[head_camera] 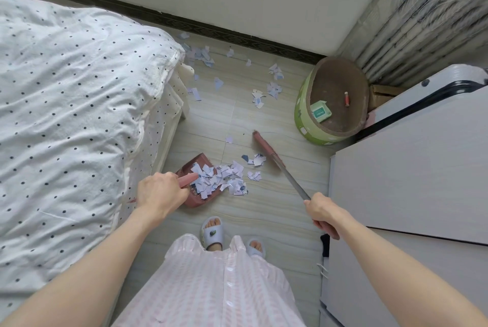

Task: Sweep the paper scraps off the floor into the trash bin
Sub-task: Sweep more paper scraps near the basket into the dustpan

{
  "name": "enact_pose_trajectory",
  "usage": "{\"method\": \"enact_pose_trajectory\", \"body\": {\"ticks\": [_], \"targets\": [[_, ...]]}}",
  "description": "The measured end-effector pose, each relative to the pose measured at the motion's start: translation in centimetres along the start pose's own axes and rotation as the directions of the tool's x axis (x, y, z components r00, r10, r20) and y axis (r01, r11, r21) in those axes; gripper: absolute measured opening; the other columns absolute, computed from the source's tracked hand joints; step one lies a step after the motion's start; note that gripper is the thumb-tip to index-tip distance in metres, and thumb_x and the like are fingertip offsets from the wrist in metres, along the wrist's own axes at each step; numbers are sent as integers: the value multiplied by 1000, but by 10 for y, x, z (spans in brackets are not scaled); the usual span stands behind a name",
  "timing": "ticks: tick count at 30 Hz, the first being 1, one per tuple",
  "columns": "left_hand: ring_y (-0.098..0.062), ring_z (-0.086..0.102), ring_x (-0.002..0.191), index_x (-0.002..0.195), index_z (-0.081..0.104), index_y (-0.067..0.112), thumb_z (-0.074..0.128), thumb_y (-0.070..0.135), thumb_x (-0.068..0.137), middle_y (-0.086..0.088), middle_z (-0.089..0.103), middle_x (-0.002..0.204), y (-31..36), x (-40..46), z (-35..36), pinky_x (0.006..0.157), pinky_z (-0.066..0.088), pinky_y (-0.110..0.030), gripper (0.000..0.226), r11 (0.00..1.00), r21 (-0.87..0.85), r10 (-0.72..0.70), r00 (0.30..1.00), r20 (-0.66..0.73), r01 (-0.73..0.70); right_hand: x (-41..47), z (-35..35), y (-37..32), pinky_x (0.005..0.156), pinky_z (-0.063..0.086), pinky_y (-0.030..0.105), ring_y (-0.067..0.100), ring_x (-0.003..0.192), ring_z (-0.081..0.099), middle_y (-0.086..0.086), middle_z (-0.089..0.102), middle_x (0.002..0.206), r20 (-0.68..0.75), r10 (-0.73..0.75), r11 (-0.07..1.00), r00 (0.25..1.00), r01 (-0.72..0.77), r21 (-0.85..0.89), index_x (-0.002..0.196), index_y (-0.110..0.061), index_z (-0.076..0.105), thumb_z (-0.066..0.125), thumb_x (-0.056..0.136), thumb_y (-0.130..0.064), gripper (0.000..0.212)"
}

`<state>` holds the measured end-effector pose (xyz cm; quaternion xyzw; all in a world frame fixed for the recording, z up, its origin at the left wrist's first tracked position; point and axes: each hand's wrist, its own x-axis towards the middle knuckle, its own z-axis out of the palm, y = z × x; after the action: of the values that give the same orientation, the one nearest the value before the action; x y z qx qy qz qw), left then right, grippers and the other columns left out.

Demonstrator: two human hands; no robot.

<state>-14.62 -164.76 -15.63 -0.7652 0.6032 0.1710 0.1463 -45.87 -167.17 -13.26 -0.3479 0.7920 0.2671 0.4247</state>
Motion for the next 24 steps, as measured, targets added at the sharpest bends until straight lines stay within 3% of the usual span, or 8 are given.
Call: {"method": "enact_pose_trajectory", "body": {"ticks": [2,6,10,16,21,24], "targets": [[-32,66,91,100,70,12,52,30,84,-13,71,93,2,-10,1,69,43,-29,30,1000,-3,-25,1000,-4,25,-2,5,6,43,29,13,12,22,32,5,45,30,17,-12,1000,1000,12,2,63,-4,45,31,100,-22,43],[-32,65,93,99,71,9,53,28,82,-14,71,96,8,-37,7,72,45,-30,30,995,-26,-97,995,-12,96,-6,15,23,44,27,16,12,22,31,7,47,43,30,-49,999,998,49,24,66,-5,42,31,99,-16,37],[-34,65,94,98,71,9,55,31,83,-16,71,96,15,-68,20,75,47,-31,32,986,-73,-152,988,0,151,-12,22,46,40,26,13,11,14,29,3,40,23,54,-76,996,996,78,-49,65,-5,41,31,100,-19,39],[-36,64,95,108,72,16,56,32,81,-17,70,96,27,-99,43,77,48,-32,35,958,-183,-216,975,51,222,-15,35,66,42,36,19,16,17,39,7,42,21,68,-175,972,982,183,-146,57,-4,44,24,102,-22,52],[-36,64,96,104,72,14,55,34,81,-18,70,98,38,-103,50,78,47,-33,35,938,-243,-239,969,70,249,-17,49,62,45,38,19,22,39,42,14,48,43,172,-246,956,954,268,-120,52,-6,44,22,102,-25,57],[-36,64,98,102,71,11,55,32,82,-17,70,101,48,-101,50,77,46,-32,33,934,-255,-237,968,79,249,-25,55,58,53,42,22,23,38,39,11,44,30,197,-295,935,935,326,-144,46,-7,42,23,100,-23,59]]}}
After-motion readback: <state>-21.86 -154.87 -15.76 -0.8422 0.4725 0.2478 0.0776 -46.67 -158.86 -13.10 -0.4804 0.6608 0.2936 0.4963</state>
